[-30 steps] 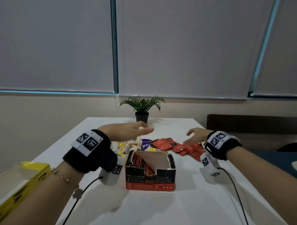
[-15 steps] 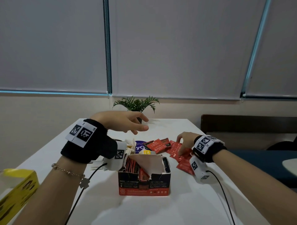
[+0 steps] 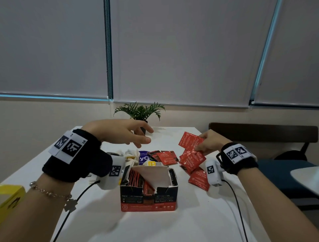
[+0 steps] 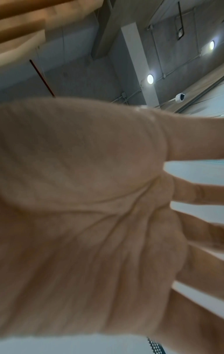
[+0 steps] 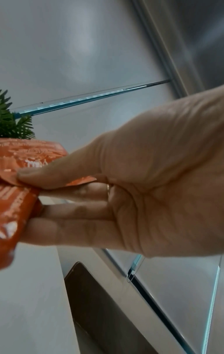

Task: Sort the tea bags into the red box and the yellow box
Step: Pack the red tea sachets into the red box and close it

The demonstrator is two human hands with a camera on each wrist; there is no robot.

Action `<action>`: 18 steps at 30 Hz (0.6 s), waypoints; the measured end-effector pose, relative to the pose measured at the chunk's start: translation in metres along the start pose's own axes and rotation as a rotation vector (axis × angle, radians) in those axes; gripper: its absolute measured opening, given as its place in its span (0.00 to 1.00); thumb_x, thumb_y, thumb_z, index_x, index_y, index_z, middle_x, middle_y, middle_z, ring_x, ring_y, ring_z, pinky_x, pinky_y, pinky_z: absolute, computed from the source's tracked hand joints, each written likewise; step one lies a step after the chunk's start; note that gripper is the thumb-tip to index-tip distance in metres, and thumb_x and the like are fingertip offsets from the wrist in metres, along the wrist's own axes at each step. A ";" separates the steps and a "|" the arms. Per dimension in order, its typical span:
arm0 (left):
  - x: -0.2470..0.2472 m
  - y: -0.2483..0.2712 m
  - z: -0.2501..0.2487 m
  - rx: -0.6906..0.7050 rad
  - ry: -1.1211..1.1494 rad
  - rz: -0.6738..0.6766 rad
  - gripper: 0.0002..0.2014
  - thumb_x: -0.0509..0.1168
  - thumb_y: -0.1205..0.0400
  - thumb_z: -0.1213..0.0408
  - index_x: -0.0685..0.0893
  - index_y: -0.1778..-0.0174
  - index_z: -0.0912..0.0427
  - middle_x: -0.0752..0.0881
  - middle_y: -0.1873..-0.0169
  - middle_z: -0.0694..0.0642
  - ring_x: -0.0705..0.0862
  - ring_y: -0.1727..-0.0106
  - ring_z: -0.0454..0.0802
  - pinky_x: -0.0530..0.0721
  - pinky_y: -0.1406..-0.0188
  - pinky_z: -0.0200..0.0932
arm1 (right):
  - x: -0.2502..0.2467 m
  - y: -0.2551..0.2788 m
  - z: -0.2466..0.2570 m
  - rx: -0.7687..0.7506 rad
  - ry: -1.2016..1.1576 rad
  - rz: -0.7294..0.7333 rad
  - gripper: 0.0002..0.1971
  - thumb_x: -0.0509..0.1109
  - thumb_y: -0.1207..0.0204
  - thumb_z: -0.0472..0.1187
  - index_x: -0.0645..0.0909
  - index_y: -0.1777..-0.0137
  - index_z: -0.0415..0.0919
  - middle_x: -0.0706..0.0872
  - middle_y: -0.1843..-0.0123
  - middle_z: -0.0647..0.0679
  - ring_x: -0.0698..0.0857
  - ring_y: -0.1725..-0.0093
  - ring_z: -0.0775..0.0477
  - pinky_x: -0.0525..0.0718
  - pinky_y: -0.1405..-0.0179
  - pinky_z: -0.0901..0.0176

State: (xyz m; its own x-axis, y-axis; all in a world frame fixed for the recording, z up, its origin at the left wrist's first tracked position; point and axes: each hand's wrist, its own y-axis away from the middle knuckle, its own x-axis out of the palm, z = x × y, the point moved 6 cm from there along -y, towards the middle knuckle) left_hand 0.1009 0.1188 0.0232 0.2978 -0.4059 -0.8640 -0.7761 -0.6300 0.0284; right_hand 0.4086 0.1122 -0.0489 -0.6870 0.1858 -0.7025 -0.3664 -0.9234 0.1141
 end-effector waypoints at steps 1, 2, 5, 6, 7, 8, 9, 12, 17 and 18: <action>-0.001 0.000 -0.001 0.015 0.008 -0.010 0.18 0.64 0.17 0.50 0.75 0.31 0.45 0.86 0.44 0.45 0.88 0.49 0.38 0.84 0.39 0.47 | -0.003 0.001 0.001 -0.012 -0.026 -0.009 0.21 0.79 0.29 0.31 0.81 0.36 0.35 0.89 0.47 0.41 0.91 0.51 0.44 0.91 0.55 0.55; -0.001 0.001 -0.002 0.032 0.013 -0.026 0.17 0.64 0.17 0.51 0.76 0.31 0.45 0.86 0.44 0.45 0.88 0.49 0.38 0.84 0.40 0.47 | -0.006 0.002 0.003 -0.026 -0.058 -0.019 0.22 0.79 0.29 0.31 0.81 0.36 0.35 0.89 0.47 0.40 0.91 0.50 0.44 0.91 0.56 0.55; -0.002 -0.001 -0.005 0.066 0.045 -0.080 0.16 0.64 0.17 0.52 0.77 0.33 0.47 0.87 0.46 0.45 0.89 0.51 0.38 0.85 0.42 0.46 | -0.016 0.007 0.010 -0.053 -0.195 -0.067 0.21 0.79 0.29 0.30 0.80 0.37 0.34 0.89 0.46 0.39 0.90 0.50 0.43 0.90 0.53 0.52; -0.002 -0.002 -0.006 0.069 0.060 -0.097 0.16 0.64 0.17 0.53 0.78 0.33 0.48 0.88 0.47 0.46 0.89 0.51 0.38 0.86 0.43 0.47 | -0.019 0.011 0.014 -0.066 -0.257 -0.086 0.20 0.78 0.29 0.29 0.79 0.38 0.34 0.89 0.47 0.40 0.90 0.51 0.43 0.89 0.55 0.53; -0.001 -0.003 -0.006 0.068 0.078 -0.117 0.16 0.64 0.17 0.53 0.78 0.33 0.49 0.88 0.48 0.46 0.89 0.52 0.38 0.87 0.45 0.47 | -0.021 0.014 0.018 -0.083 -0.320 -0.101 0.20 0.78 0.29 0.29 0.79 0.38 0.34 0.89 0.49 0.40 0.90 0.52 0.44 0.88 0.57 0.55; 0.000 -0.004 -0.006 0.065 0.100 -0.144 0.16 0.64 0.17 0.53 0.78 0.34 0.50 0.88 0.48 0.47 0.90 0.53 0.39 0.88 0.47 0.46 | -0.022 0.017 0.024 -0.104 -0.378 -0.107 0.19 0.77 0.29 0.29 0.79 0.39 0.34 0.89 0.49 0.41 0.90 0.53 0.45 0.88 0.60 0.57; 0.000 -0.006 -0.007 0.061 0.125 -0.173 0.16 0.64 0.17 0.52 0.78 0.34 0.51 0.88 0.49 0.47 0.90 0.54 0.40 0.89 0.50 0.44 | -0.021 0.021 0.031 -0.127 -0.431 -0.100 0.19 0.77 0.29 0.29 0.79 0.39 0.34 0.89 0.49 0.41 0.90 0.53 0.46 0.87 0.61 0.58; 0.004 -0.009 -0.009 0.047 0.222 -0.216 0.18 0.65 0.18 0.52 0.78 0.34 0.54 0.88 0.49 0.50 0.90 0.54 0.43 0.90 0.57 0.42 | -0.016 0.037 0.059 -0.216 -0.543 -0.051 0.18 0.77 0.28 0.31 0.80 0.40 0.35 0.90 0.49 0.42 0.91 0.53 0.47 0.88 0.63 0.60; 0.008 -0.013 -0.010 0.028 0.450 -0.204 0.24 0.68 0.21 0.53 0.74 0.30 0.56 0.88 0.47 0.55 0.90 0.50 0.47 0.90 0.52 0.45 | -0.009 0.065 0.110 -0.444 -0.613 0.007 0.17 0.77 0.30 0.31 0.84 0.41 0.40 0.91 0.47 0.43 0.92 0.50 0.47 0.90 0.58 0.56; 0.006 -0.013 -0.011 0.040 0.519 -0.232 0.24 0.69 0.21 0.56 0.74 0.29 0.58 0.89 0.47 0.56 0.91 0.51 0.49 0.90 0.52 0.44 | -0.007 0.070 0.117 -0.479 -0.621 0.014 0.16 0.77 0.29 0.30 0.84 0.42 0.40 0.91 0.47 0.43 0.92 0.50 0.48 0.90 0.58 0.57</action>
State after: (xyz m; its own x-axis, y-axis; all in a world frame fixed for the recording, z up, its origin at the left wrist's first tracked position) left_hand 0.1190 0.1176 0.0235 0.6890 -0.5388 -0.4848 -0.6756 -0.7196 -0.1605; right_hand 0.3143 0.0853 0.0460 -0.9664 0.1965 -0.1658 -0.1417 -0.9451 -0.2946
